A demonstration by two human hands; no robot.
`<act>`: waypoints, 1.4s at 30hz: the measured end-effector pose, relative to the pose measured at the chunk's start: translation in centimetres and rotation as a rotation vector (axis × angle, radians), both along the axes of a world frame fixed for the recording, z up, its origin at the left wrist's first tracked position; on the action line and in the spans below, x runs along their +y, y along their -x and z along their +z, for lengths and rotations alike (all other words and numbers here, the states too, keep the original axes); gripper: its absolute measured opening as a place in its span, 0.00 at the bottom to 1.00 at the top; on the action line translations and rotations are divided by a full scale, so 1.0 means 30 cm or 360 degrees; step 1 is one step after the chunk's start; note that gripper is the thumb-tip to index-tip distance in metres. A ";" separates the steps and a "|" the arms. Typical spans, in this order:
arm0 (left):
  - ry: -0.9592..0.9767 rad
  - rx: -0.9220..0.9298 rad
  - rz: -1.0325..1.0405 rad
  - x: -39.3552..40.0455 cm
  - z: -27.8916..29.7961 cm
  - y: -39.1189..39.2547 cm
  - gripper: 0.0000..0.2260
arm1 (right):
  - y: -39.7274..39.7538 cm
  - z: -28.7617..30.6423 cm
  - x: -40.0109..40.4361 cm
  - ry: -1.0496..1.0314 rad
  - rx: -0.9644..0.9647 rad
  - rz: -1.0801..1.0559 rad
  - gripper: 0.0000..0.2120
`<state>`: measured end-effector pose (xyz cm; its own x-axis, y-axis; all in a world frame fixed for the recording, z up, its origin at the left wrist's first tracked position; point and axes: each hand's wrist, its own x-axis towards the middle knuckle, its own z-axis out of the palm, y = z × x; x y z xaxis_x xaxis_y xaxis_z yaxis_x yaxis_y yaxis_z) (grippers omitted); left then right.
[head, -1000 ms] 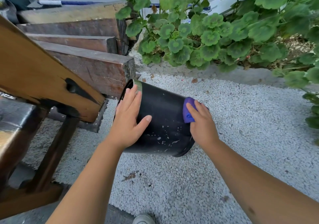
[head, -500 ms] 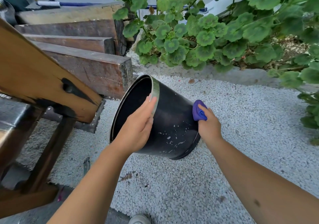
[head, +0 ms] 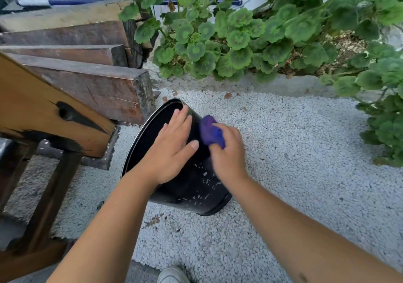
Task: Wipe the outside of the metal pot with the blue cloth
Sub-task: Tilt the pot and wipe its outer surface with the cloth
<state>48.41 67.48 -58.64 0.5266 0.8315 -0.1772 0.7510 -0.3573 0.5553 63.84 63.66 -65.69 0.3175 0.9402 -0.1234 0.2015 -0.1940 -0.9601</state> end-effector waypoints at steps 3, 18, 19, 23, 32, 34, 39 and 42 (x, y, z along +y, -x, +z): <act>0.0048 -0.0113 0.0088 -0.003 -0.001 -0.006 0.34 | 0.111 0.018 -0.046 -0.0309 -0.0249 0.0243 0.26; -0.0037 0.0172 0.0190 0.051 -0.002 -0.043 0.31 | -0.083 -0.260 -0.088 0.0367 -0.0432 0.0163 0.29; -0.0023 0.0167 0.0194 0.050 -0.004 -0.050 0.32 | -0.089 -0.269 -0.089 0.0402 -0.0449 0.0134 0.29; 0.0059 0.0150 0.0207 0.052 -0.006 -0.099 0.33 | -0.128 -0.291 -0.078 0.0630 -0.0372 0.0006 0.27; 0.0152 -0.0118 0.0426 0.088 -0.001 -0.209 0.36 | 0.058 0.010 -0.029 -0.0155 -0.0086 -0.0130 0.32; 0.0169 -0.0213 0.0459 0.099 -0.006 -0.191 0.36 | 0.096 0.022 -0.055 -0.0262 -0.0300 0.0046 0.32; 0.0043 -0.0369 0.0523 0.066 -0.022 -0.124 0.25 | 0.062 -0.079 -0.124 -0.0129 -0.0386 0.0073 0.28; -0.0160 -0.0257 0.0340 0.015 -0.001 -0.063 0.27 | 0.026 -0.150 -0.125 0.0083 -0.0421 0.0030 0.29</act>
